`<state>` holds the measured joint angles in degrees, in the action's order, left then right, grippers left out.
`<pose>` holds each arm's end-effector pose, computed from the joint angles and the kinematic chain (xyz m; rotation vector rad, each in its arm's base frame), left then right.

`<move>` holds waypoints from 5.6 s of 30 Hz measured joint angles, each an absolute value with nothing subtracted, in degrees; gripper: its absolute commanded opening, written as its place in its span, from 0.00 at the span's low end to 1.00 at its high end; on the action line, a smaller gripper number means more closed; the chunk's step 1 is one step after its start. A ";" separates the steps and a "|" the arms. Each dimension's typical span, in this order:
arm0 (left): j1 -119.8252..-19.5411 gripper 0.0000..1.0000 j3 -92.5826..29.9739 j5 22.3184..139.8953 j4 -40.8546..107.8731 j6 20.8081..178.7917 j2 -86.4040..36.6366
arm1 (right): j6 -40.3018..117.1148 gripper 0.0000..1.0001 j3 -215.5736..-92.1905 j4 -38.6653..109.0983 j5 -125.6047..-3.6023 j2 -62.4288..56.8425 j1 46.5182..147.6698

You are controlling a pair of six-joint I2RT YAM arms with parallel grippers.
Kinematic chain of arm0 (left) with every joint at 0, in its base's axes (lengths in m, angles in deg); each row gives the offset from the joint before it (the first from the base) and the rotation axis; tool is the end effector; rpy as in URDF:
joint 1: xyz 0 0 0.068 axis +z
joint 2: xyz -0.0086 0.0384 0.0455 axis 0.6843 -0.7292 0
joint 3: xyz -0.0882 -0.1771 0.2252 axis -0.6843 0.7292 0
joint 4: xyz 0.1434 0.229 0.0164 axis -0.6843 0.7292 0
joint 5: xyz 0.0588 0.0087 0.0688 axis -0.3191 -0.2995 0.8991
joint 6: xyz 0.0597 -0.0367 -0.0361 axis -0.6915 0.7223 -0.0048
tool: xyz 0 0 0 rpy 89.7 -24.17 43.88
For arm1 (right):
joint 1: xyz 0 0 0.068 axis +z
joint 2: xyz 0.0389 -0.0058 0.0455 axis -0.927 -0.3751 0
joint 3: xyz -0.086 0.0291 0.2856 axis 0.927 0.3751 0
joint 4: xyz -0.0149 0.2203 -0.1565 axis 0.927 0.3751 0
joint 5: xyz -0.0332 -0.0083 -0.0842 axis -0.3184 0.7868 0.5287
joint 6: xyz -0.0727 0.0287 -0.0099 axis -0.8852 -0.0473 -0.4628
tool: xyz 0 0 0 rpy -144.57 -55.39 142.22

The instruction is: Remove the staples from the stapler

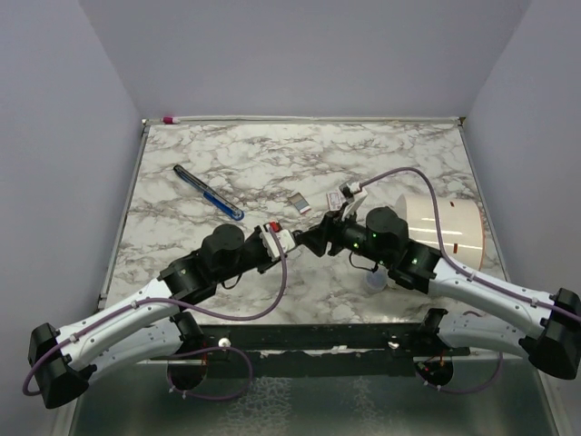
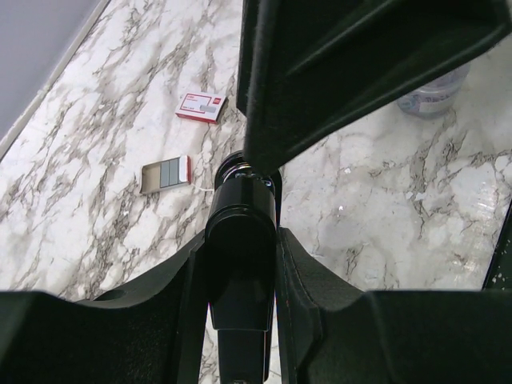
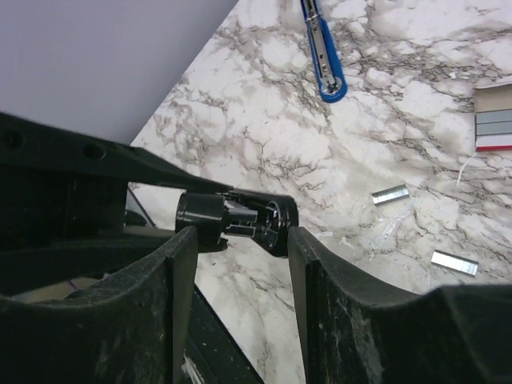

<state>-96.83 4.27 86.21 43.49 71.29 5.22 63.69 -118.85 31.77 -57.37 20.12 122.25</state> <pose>0.1224 -0.1724 0.3012 1.1229 1.5194 -0.4930 0.1537 0.2147 0.3056 -0.3829 1.9261 1.0417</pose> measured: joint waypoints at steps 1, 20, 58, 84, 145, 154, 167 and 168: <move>-96.81 0.00 4.24 86.41 43.25 71.75 5.20 | 64.32 0.44 -119.74 32.23 -57.21 19.48 121.88; -96.33 0.00 4.22 88.81 39.30 76.14 6.01 | 72.26 0.41 -121.03 31.53 -66.39 11.96 114.73; -96.63 0.00 16.00 104.00 10.97 102.96 10.51 | 96.41 0.01 -121.40 31.79 -51.01 8.44 114.56; -96.90 0.00 19.67 121.88 24.52 137.72 10.93 | 88.58 0.01 -125.64 38.68 -46.59 5.17 106.03; -93.90 0.27 37.62 121.42 18.64 172.03 18.88 | 97.30 0.01 -127.68 27.70 -55.40 7.11 102.14; -93.92 0.69 31.81 113.44 21.92 155.27 21.97 | 77.22 0.01 -127.85 23.53 -56.27 6.85 101.79; -84.48 0.99 18.80 93.03 23.43 132.38 3.45 | 64.30 0.01 -129.01 11.62 -70.52 2.52 99.06; -81.99 0.99 18.23 89.93 22.86 131.99 1.27 | 63.19 0.01 -129.51 10.52 -72.01 1.73 98.95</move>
